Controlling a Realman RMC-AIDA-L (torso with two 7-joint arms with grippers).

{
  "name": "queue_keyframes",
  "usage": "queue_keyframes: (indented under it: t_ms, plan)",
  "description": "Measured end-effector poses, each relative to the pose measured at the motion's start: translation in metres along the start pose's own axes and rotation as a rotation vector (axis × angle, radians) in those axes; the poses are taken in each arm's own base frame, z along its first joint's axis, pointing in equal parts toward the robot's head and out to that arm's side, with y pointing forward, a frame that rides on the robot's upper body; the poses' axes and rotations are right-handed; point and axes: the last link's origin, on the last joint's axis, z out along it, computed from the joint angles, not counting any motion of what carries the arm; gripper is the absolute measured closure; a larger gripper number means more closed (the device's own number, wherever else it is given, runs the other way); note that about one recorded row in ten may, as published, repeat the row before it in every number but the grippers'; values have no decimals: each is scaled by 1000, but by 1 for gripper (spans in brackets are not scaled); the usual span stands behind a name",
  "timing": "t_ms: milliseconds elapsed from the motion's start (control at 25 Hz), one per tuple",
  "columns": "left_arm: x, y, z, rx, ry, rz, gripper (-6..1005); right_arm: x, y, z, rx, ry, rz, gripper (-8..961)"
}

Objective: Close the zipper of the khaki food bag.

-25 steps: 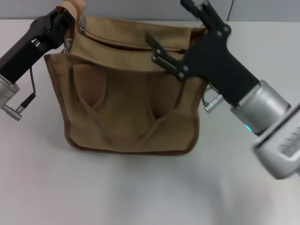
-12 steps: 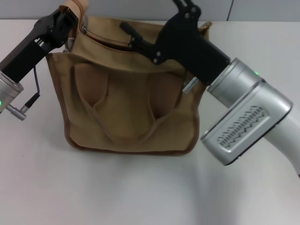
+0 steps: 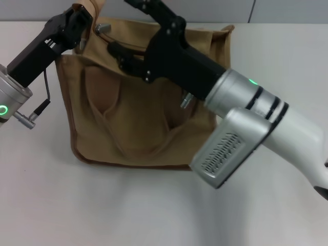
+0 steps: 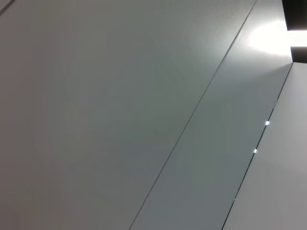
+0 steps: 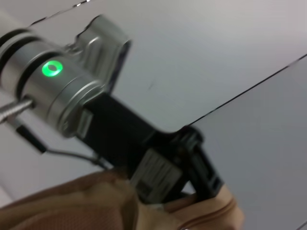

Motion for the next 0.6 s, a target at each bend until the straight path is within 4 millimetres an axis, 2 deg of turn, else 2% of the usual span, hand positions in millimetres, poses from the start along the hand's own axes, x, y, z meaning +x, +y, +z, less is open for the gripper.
queue_keyframes:
  t_ms: [600]
  plan:
    - [-2, 1, 2, -4, 1, -13, 981, 4, -1, 18, -56, 26, -35, 120]
